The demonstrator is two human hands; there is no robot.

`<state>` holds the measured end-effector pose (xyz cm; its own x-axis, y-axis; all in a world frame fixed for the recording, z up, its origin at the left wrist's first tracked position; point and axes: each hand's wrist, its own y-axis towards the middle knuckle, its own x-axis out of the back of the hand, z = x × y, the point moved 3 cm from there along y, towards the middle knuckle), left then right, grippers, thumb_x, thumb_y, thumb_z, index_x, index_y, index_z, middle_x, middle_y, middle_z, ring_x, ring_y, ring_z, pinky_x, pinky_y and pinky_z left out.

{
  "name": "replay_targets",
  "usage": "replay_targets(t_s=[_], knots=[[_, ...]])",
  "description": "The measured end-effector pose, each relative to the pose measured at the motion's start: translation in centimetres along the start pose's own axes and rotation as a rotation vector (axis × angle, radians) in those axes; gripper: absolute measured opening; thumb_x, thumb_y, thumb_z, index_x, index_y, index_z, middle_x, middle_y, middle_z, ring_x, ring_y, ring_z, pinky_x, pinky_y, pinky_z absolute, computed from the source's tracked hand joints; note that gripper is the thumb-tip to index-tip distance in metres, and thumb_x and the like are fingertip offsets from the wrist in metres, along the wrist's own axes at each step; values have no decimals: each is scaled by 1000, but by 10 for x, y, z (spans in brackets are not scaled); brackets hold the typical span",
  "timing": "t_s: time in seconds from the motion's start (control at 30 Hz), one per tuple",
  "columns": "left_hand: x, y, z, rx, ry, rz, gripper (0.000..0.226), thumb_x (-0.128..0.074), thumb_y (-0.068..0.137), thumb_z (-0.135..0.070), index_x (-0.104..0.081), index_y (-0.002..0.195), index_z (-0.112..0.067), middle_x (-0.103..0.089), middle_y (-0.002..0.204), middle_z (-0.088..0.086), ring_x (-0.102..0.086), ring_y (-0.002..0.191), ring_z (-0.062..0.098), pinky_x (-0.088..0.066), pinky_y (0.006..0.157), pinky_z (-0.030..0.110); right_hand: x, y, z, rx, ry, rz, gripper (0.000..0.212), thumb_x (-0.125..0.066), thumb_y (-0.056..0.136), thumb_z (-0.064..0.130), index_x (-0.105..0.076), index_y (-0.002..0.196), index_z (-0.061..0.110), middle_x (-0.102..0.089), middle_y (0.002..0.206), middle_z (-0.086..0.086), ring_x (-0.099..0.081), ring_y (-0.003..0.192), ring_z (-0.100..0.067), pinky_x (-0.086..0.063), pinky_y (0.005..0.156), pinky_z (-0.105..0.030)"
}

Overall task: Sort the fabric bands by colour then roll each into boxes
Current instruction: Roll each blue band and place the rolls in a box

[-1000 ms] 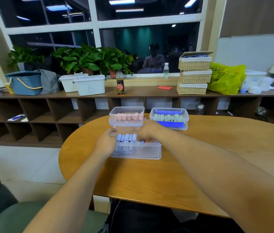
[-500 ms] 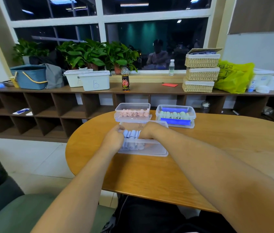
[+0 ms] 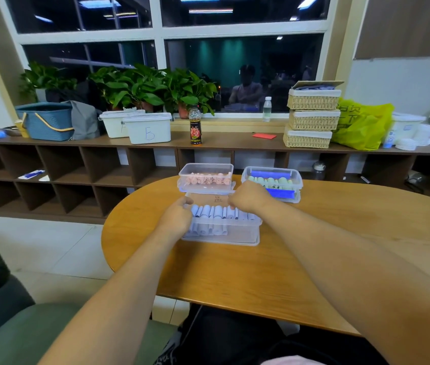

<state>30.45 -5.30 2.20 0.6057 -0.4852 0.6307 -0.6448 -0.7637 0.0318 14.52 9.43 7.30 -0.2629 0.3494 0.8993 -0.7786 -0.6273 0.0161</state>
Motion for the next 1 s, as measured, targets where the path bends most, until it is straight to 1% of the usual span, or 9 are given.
replay_targets(t_s=[0.07, 0.13, 0.23, 0.33, 0.43, 0.6, 0.73, 0.83, 1.0], knots=[[2, 0, 0, -5, -3, 17, 45, -33, 110, -16, -56, 145, -32, -63, 132, 5, -63, 82, 21, -45, 55, 27, 7, -5, -18, 21, 98, -100, 13, -61, 92, 22, -72, 86, 17, -71, 86, -4, -66, 83, -23, -53, 64, -33], [5, -1, 0, -12, -19, -2, 50, -37, 109, -13, -49, 153, -36, -59, 145, 6, -63, 82, 18, -44, 54, 25, 12, -11, -37, 39, 205, -195, 20, -60, 96, 18, -76, 106, 17, -75, 107, -3, -67, 95, -22, -55, 76, -34], [5, -6, -5, -17, -87, -30, 55, -43, 110, -18, -33, 163, -29, -53, 153, 8, -64, 102, 19, -44, 61, 25, 6, -18, -59, -18, 362, -126, 35, -59, 102, 23, -63, 136, 16, -66, 130, -3, -63, 114, -23, -51, 91, -34], [1, -9, -11, 68, -165, -54, 49, -42, 110, -21, -41, 158, -18, -54, 152, 9, -55, 115, 27, -43, 83, 34, -9, -23, -70, -169, 662, 45, 18, -52, 106, 28, -68, 111, 22, -72, 122, -6, -68, 113, -28, -56, 104, -48], [-7, -12, -30, 38, -218, -78, 46, -40, 109, -23, -49, 154, -20, -58, 148, 8, -58, 116, 24, -48, 89, 35, 2, -24, -81, -221, 859, -24, 19, -49, 105, 24, -65, 95, 22, -73, 118, -11, -68, 112, -31, -56, 105, -50], [-49, -25, -93, -48, -276, 5, 54, -38, 110, -23, -36, 164, -24, -44, 162, 2, -46, 143, 29, -36, 97, 32, 54, -27, -130, -234, 744, -204, 27, -48, 106, 23, -65, 125, 14, -67, 122, -9, -62, 97, -26, -53, 89, -42], [-101, -37, -126, -122, -339, 190, 41, -44, 97, -28, -64, 132, -32, -70, 128, -6, -68, 112, 21, -59, 93, 42, 79, -43, -196, -303, 633, -260, 30, -44, 108, 18, -66, 123, 3, -62, 111, -15, -54, 94, -28, -41, 63, -32], [-150, -30, -120, -139, -390, 283, 37, -49, 88, -18, -71, 117, -24, -74, 112, -7, -69, 114, 27, -56, 103, 52, 90, -55, -234, -360, 596, -256, 30, -43, 109, 16, -66, 113, -3, -65, 112, -23, -53, 94, -30, -40, 75, -36], [-150, -67, -139, -187, -317, 302, 28, -48, 104, -23, -72, 115, -32, -73, 116, -13, -66, 110, 13, -52, 98, 37, 93, -70, -251, -448, 607, -209, 25, -45, 109, 17, -65, 112, 3, -63, 109, -18, -54, 94, -30, -42, 80, -36]])
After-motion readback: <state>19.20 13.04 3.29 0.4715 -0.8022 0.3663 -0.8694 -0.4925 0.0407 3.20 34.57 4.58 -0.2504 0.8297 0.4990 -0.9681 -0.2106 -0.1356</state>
